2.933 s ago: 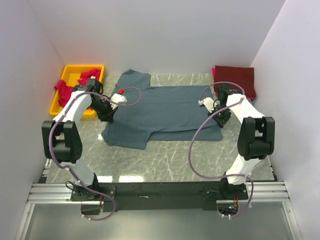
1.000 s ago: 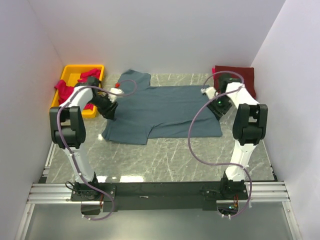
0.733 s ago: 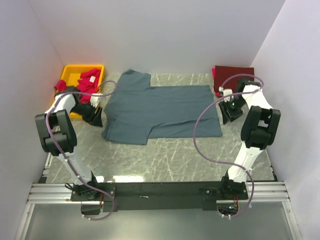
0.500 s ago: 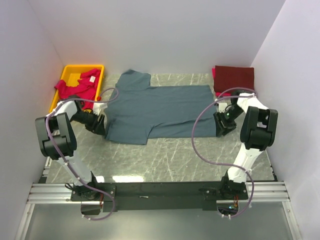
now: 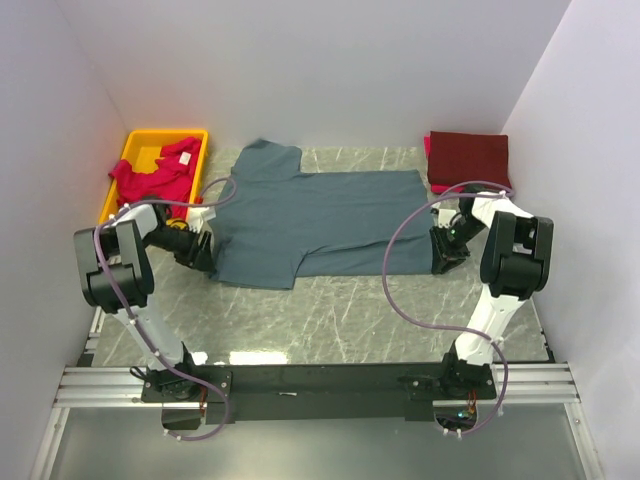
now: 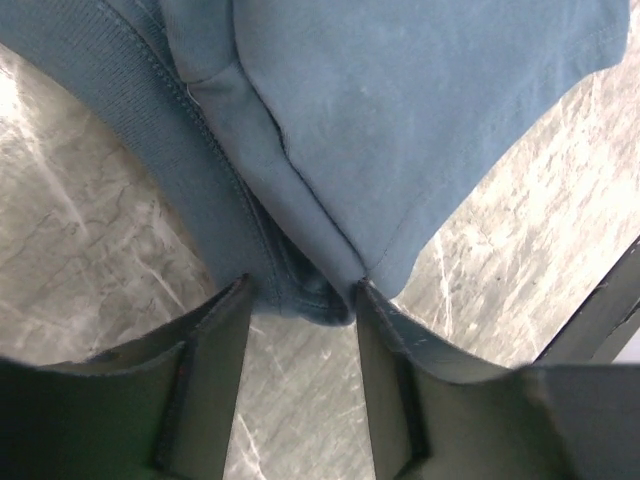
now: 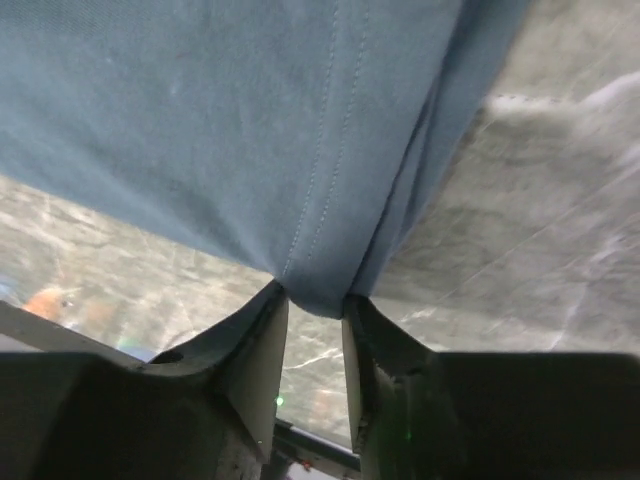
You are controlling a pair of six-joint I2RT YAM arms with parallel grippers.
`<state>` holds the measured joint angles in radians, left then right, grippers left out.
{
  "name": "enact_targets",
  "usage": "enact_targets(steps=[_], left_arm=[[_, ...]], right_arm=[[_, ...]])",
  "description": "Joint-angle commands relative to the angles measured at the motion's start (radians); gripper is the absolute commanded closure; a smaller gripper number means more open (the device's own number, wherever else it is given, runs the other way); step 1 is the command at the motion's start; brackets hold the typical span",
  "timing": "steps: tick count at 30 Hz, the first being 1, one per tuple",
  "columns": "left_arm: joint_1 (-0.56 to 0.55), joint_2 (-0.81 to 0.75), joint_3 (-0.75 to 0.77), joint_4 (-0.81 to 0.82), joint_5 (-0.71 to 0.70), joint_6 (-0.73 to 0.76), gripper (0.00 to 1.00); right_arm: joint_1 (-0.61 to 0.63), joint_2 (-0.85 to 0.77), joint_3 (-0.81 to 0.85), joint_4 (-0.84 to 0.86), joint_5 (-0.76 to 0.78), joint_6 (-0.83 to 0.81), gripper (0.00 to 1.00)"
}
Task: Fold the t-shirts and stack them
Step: Fold the tshirt
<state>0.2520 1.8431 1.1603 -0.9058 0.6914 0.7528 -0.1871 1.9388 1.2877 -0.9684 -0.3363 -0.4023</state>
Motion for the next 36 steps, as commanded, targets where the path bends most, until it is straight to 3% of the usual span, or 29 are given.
enact_targets(steps=[1, 4, 5, 9, 12, 13, 14, 15, 16, 19, 25, 31, 36], left_arm=[[0.000, 0.022, -0.005, 0.013, 0.014, -0.017, 0.52], [0.000, 0.030, -0.005, 0.015, -0.012, -0.036, 0.79], [0.000, 0.030, -0.008, 0.010, -0.016, -0.035, 0.83], [0.001, 0.002, -0.025, -0.001, -0.041, -0.032, 0.98], [0.004, -0.036, -0.037, -0.013, -0.044, -0.023, 0.99], [0.007, -0.048, -0.034, -0.021, -0.032, -0.004, 0.92], [0.012, -0.068, -0.030, -0.034, -0.014, 0.011, 0.84], [0.016, -0.118, -0.028, -0.057, 0.005, 0.029, 0.77], [0.016, -0.148, -0.025, -0.074, 0.020, 0.057, 0.64], [0.010, -0.266, -0.039, -0.140, 0.062, 0.221, 0.48], [-0.040, -0.412, -0.175, -0.165, 0.060, 0.410, 0.44], [-0.077, -0.516, -0.371, -0.004, 0.054, 0.535, 0.42], [-0.082, -0.666, -0.529, 0.191, 0.073, 0.671, 0.41]], right_arm=[[-0.009, 0.017, 0.007, 0.037, 0.017, 0.026, 0.72], [-0.023, 0.022, 0.005, 0.028, 0.020, 0.023, 0.92], [-0.025, 0.019, 0.002, 0.033, 0.029, 0.023, 0.99], [-0.035, 0.005, -0.016, 0.034, 0.036, 0.007, 1.00], [-0.041, -0.011, -0.031, 0.031, 0.043, -0.012, 1.00], [-0.041, -0.014, -0.027, 0.020, 0.042, -0.018, 1.00], [-0.041, -0.018, -0.019, -0.005, 0.036, -0.021, 0.92], [-0.040, -0.043, -0.010, -0.016, 0.022, -0.032, 0.73], [-0.041, -0.066, -0.010, -0.024, 0.016, -0.035, 0.66], [-0.040, -0.156, 0.008, -0.059, -0.042, -0.049, 0.57], [0.070, -0.326, 0.012, -0.081, -0.249, 0.025, 0.57], [0.377, -0.314, -0.044, 0.133, -0.346, 0.255, 0.57], [0.549, -0.233, -0.088, 0.377, -0.398, 0.511, 0.52]])
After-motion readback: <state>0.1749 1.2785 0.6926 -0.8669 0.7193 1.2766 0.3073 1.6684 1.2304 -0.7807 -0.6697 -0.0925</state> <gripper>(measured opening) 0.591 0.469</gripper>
